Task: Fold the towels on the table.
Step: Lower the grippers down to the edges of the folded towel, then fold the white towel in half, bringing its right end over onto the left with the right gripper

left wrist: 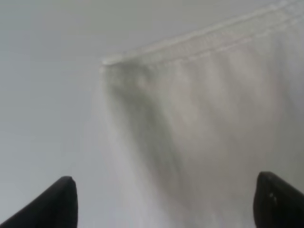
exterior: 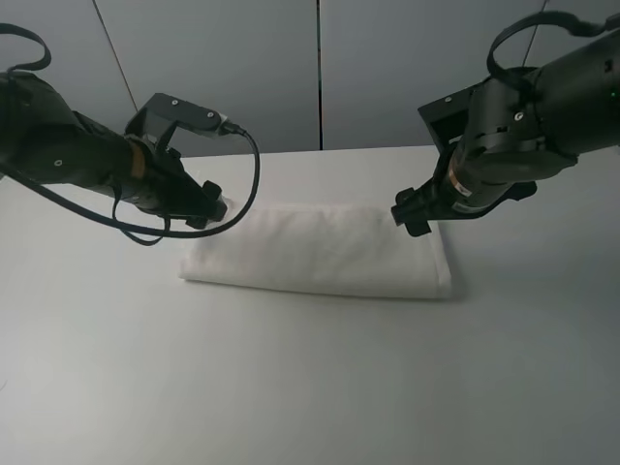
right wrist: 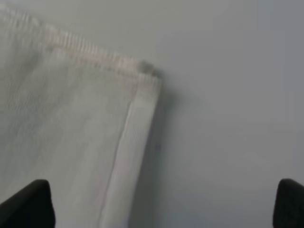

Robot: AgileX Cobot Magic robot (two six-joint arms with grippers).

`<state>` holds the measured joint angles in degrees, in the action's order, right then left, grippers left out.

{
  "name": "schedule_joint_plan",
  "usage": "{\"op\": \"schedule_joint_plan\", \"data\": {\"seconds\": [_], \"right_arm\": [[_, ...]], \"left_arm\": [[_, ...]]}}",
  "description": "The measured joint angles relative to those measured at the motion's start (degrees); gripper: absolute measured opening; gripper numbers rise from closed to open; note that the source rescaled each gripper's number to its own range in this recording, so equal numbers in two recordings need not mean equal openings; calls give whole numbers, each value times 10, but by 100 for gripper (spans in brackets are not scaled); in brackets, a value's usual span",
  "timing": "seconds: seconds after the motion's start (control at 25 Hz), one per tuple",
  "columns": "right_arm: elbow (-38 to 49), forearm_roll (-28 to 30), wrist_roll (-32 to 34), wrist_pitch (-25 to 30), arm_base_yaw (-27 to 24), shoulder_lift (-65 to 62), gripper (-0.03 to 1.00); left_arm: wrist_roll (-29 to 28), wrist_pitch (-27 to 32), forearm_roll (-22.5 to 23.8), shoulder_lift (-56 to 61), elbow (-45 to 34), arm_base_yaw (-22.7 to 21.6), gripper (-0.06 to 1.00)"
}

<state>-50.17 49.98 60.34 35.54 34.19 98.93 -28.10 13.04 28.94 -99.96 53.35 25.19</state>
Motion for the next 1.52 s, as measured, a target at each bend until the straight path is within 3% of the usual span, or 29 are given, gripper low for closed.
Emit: {"op": "schedule_joint_plan", "data": {"seconds": [0.12,0.32,0.48,0.92,1.32,1.52], "right_arm": [[-23,-120,-84,2,-19,1,99],[-73,-336,-279,17,-86,1,99],[-86,-376,-335,41,-106,1,99],[-88,-390,-360,75,-108,17,99],[-92,-420,-367,79,-109,18,99],[-137,-428,-375,110,-110,45,99]], "left_arm": [[28,80,-53,-14,46,-13,96],[167,184,-224,-55,122,-48,96],[250,215,-309,-91,160,-81,96],[281,287,-328,-202,247,-97,96],[281,314,-329,-262,297,-97,96],[281,315,-329,-270,302,-97,96]]}}
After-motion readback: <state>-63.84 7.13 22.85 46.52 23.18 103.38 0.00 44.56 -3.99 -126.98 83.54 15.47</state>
